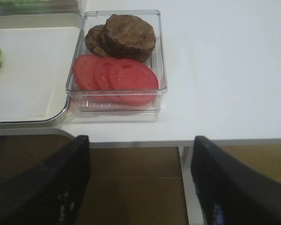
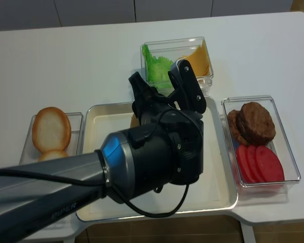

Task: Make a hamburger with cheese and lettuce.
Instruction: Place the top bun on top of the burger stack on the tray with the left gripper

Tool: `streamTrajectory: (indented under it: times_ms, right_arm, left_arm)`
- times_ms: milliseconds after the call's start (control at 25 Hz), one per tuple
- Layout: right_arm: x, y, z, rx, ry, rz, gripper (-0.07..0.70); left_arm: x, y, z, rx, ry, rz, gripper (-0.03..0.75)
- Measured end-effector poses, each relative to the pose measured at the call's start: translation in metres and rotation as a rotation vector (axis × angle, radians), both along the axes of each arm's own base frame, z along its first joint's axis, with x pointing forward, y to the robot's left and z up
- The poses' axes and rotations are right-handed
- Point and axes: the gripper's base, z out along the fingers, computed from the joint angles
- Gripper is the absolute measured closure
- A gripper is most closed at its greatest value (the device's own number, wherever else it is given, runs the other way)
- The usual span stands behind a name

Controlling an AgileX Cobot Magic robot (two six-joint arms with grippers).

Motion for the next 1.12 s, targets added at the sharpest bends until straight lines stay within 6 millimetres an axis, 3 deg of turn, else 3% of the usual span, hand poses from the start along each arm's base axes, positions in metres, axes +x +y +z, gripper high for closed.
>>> streamTrajectory:
  times_ms: [920, 1120]
  right_arm:
    - [0.000, 0.000, 0.000, 0.000, 0.000, 0.000, 0.123]
    - [0.000, 0.000, 0.000, 0.000, 0.000, 0.000, 0.123]
  left_arm:
    - [-0.011, -0.010, -0.002, -0.029, 0.028, -0.036, 0.448]
    - [-0.013, -0.010, -0.005, -0.051, 0.061, -0.022, 0.412]
